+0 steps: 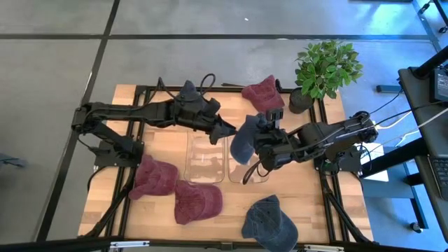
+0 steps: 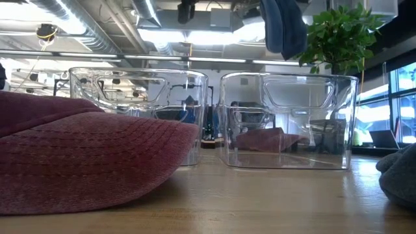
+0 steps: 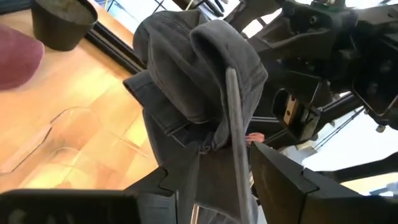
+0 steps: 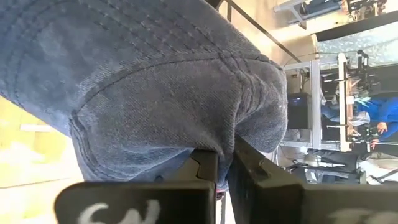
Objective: Pick & Place hat
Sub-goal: Put the middle right blue cap into the right transparent bin
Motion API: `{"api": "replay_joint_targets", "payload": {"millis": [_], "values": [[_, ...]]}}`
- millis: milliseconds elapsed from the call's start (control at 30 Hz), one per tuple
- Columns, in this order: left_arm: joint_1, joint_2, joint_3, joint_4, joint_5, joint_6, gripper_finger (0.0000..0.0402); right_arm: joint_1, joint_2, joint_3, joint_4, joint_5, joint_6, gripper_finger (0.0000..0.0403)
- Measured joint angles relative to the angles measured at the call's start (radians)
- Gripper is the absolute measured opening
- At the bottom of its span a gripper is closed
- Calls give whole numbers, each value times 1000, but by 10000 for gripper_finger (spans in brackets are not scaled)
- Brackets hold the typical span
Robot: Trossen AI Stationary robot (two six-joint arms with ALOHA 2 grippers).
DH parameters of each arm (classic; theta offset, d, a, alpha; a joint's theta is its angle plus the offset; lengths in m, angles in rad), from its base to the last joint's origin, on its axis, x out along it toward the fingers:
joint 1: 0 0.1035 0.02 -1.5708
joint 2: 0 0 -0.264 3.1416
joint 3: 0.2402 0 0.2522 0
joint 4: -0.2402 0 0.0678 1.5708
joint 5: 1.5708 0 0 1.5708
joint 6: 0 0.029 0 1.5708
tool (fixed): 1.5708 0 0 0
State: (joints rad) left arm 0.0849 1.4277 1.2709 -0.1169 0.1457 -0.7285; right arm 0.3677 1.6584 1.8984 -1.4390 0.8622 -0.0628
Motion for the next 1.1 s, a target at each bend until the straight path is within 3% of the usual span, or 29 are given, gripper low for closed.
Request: {"api": "replay_joint_targets", "payload": {"millis": [533,667,833,967,1100], "values": [[2,0,0,13,57,8,132,-41,3,0,119,0,-78,17],[2,0,0,15,57,20,95,-41,3,0,124,-1,-80,17],[2,0,0,17,57,63,20,-41,3,0,146,0,-77,18],[2,0,-1,24,58,88,13,-36,2,0,154,-38,-121,59],[2,-4,-1,36,71,132,9,-35,-16,27,139,-63,-12,124]]}}
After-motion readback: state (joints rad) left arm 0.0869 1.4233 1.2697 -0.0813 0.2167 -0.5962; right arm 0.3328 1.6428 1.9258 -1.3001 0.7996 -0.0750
